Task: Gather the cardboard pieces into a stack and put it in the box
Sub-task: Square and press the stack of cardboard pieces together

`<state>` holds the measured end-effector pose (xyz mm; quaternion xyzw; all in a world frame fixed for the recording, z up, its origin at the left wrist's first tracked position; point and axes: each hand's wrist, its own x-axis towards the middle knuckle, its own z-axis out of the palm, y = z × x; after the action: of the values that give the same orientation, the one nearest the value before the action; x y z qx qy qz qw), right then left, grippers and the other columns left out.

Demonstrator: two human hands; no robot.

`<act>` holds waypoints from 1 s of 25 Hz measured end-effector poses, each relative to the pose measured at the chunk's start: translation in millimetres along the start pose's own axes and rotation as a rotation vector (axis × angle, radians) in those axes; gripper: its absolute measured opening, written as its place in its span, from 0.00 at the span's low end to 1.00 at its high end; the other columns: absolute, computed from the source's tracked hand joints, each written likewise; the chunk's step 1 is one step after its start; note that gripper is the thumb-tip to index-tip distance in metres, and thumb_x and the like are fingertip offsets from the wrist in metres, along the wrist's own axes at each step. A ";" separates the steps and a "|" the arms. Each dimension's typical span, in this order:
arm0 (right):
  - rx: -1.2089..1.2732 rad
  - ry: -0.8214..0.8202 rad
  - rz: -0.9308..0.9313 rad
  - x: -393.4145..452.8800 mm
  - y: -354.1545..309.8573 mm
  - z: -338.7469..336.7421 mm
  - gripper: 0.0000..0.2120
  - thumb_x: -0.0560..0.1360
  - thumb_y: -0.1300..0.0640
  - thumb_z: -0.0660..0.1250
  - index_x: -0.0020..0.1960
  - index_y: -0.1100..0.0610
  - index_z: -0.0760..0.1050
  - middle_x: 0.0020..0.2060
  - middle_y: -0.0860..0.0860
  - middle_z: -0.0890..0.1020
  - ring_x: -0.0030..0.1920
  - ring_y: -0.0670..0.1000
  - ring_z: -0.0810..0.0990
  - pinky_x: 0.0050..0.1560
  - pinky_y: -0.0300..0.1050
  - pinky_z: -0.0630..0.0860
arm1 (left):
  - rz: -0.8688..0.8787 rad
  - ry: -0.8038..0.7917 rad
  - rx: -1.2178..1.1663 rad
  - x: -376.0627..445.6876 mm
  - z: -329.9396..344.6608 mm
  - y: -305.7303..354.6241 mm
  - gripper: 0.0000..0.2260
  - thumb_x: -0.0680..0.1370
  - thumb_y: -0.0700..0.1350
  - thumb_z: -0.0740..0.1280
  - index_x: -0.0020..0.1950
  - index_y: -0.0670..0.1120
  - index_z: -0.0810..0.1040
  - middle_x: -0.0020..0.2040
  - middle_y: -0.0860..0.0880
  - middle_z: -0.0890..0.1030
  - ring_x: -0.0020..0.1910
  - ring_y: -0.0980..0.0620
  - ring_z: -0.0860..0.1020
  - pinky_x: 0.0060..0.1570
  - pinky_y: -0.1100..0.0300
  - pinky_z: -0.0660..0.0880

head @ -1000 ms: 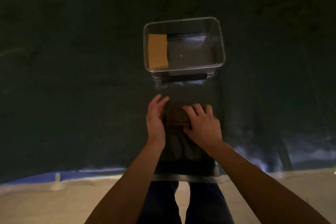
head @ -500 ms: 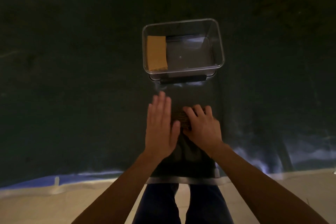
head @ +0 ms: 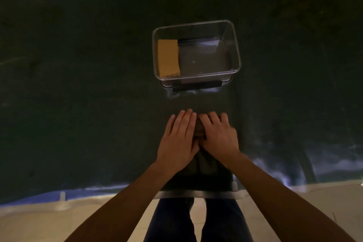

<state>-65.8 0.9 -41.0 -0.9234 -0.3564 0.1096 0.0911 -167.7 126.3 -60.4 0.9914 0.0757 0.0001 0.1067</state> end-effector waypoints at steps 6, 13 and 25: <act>0.386 -0.050 -0.008 -10.6 17.4 -9.3 0.39 0.66 0.53 0.70 0.75 0.45 0.61 0.71 0.48 0.66 0.68 0.53 0.65 0.59 0.47 0.74 | -0.023 0.063 -0.061 0.5 4.7 0.4 0.27 0.75 0.48 0.65 0.73 0.41 0.66 0.64 0.41 0.76 0.64 0.41 0.73 0.64 0.48 0.72; 1.340 0.200 0.616 -39.7 14.0 -9.4 0.47 0.71 0.79 0.55 0.80 0.49 0.43 0.78 0.46 0.55 0.75 0.49 0.60 0.75 0.59 0.60 | -0.016 0.088 -0.104 0.7 3.9 -0.2 0.27 0.75 0.46 0.67 0.73 0.42 0.67 0.65 0.42 0.75 0.63 0.43 0.73 0.61 0.51 0.75; 1.160 -0.155 0.410 -35.2 20.9 7.4 0.46 0.69 0.75 0.64 0.79 0.48 0.52 0.72 0.43 0.68 0.64 0.40 0.73 0.65 0.44 0.72 | -0.044 0.062 -0.151 1.4 5.4 1.5 0.26 0.75 0.46 0.66 0.72 0.42 0.66 0.64 0.42 0.74 0.61 0.43 0.74 0.52 0.53 0.80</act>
<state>-79.9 -37.6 -48.4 -0.7625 -0.0597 0.3674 0.5292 -166.0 123.8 -65.4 0.9781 0.1006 0.0340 0.1788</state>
